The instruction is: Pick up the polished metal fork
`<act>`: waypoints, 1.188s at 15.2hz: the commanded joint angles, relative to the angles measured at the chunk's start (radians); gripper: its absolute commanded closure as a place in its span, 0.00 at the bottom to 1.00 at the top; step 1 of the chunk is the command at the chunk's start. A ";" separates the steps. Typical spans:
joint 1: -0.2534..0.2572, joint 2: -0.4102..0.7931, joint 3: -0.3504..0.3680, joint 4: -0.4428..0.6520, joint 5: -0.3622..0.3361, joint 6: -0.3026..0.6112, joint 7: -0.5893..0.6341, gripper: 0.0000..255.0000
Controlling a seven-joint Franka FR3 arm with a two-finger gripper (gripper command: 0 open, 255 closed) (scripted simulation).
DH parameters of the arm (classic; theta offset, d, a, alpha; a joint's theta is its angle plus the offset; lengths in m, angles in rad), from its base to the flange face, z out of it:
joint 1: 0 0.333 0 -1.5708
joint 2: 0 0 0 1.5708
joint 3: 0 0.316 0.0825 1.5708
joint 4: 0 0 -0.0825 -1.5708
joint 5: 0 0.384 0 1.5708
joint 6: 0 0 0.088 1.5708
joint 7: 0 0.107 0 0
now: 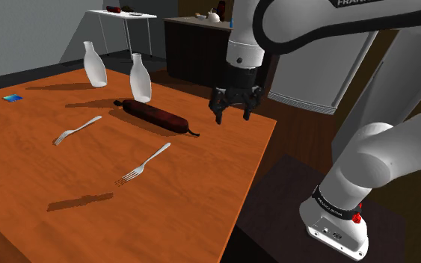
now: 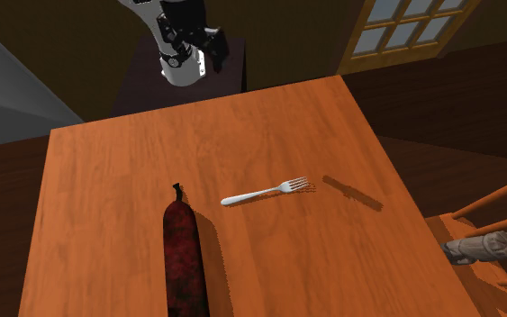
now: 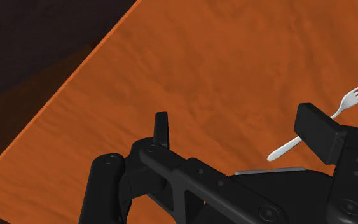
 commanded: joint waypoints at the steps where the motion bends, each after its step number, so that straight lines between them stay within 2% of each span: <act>1: -0.017 0.057 0.059 0.023 0.015 0.043 0.102 0.00; 5: -0.063 0.192 0.179 0.080 0.012 0.135 0.301 0.00; 9: -0.122 0.361 0.300 0.160 -0.050 0.224 0.522 0.00; 11: -0.152 0.462 0.357 0.209 -0.113 0.265 0.648 0.00; 14: -0.169 0.635 0.413 0.292 -0.253 0.311 0.858 0.00; 16: -0.147 0.755 0.416 0.357 -0.360 0.325 0.999 0.00; 18: -0.097 0.865 0.386 0.429 -0.452 0.328 1.123 0.00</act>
